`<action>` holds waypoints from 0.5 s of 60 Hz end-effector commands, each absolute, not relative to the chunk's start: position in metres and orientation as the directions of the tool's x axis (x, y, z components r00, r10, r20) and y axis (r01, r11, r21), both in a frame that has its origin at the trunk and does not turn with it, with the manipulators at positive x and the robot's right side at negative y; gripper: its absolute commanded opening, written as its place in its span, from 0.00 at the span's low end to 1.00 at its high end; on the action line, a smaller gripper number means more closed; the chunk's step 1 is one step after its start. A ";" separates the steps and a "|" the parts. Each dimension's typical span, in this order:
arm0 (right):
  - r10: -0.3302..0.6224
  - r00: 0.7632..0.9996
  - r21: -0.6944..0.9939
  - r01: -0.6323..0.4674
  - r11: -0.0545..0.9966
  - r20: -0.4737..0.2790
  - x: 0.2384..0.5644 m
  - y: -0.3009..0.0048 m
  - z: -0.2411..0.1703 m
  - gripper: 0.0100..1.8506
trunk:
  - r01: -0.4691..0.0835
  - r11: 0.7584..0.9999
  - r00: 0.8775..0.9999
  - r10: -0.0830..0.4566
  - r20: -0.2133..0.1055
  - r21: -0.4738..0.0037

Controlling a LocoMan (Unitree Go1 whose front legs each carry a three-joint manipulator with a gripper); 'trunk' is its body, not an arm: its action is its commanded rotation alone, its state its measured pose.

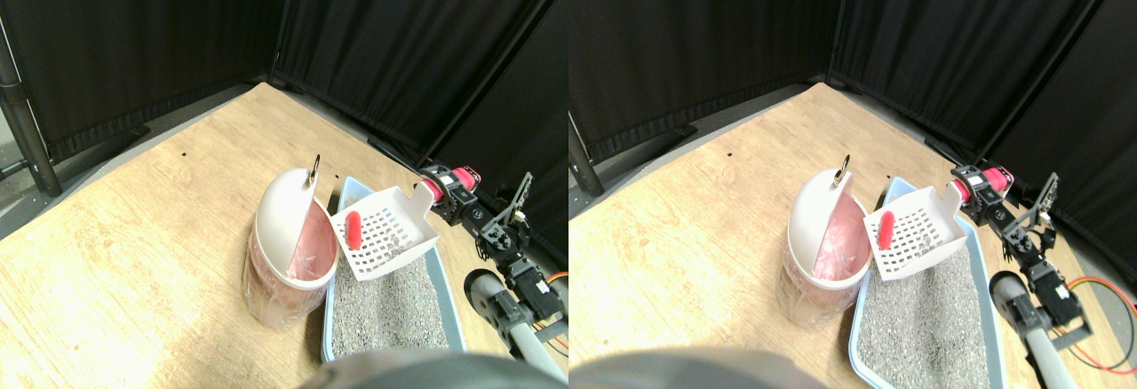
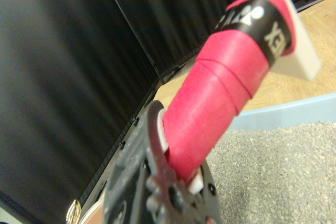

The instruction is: Scoop (unimanual)

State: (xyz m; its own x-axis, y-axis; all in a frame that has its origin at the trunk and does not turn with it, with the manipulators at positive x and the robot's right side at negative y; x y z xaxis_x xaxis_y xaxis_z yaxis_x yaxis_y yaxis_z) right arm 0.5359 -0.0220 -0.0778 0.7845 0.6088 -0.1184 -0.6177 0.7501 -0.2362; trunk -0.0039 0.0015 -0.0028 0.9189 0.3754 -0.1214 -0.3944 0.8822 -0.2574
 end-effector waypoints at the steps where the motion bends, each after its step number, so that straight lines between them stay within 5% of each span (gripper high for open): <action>1: 0.622 0.777 -0.285 -0.620 0.731 -0.094 0.535 -0.014 -0.069 0.02 | -0.439 0.860 0.898 0.421 -0.127 -0.258; 11: 0.625 0.775 -0.282 -0.623 0.730 -0.096 0.536 -0.012 -0.068 0.02 | -0.442 0.859 0.897 0.424 -0.123 -0.259; 21: 0.665 0.743 -0.317 -0.652 0.689 -0.083 0.542 -0.011 -0.063 0.02 | -0.443 0.856 0.896 0.428 -0.115 -0.265; 30: 0.622 0.776 -0.338 -0.616 0.712 -0.105 0.544 -0.011 -0.054 0.02 | -0.444 0.855 0.896 0.430 -0.110 -0.269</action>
